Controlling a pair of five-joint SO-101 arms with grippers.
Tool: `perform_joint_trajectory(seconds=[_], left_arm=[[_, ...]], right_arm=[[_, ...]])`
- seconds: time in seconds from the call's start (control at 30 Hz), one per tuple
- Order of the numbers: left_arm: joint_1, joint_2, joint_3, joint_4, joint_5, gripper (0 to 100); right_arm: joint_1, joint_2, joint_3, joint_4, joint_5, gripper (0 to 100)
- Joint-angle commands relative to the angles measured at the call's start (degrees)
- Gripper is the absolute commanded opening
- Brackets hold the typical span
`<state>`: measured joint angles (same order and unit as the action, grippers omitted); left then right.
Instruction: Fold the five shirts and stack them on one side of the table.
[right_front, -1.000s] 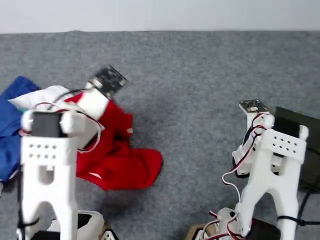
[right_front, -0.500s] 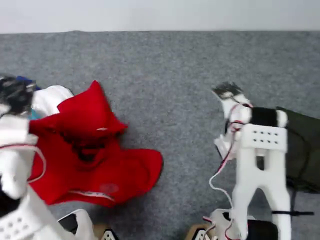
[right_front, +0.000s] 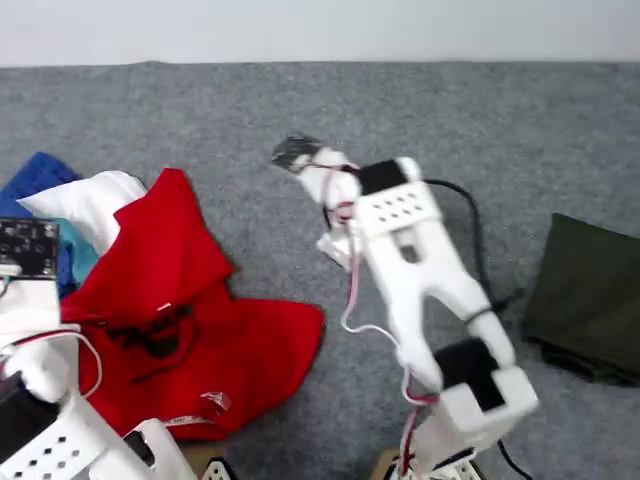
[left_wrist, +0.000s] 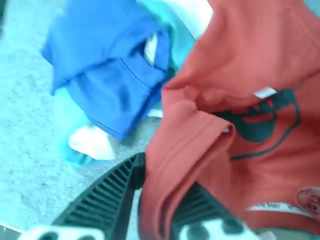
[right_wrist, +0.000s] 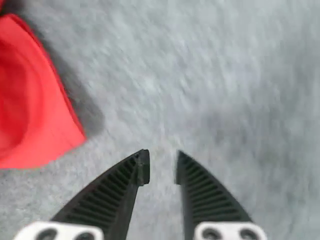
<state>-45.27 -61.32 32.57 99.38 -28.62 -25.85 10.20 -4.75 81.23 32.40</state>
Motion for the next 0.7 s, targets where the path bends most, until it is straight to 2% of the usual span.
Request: perform_joint_trajectory(seconds=[0.0, 0.17, 0.67], left_arm=[[-0.44, -2.81, 2.51, 0.97, 0.18, 1], [-0.44, -5.45, 5.49, 0.97, 0.26, 1], [-0.44, -6.51, 7.25, 0.18, 0.53, 1]], right_arm=[[-4.7, 3.21, -8.35, -0.66, 5.45, 15.2], [-11.3, 8.4, -12.75, -1.36, 11.52, 15.2], [-22.02, 26.33, -32.53, -2.24, 11.87, 15.3]])
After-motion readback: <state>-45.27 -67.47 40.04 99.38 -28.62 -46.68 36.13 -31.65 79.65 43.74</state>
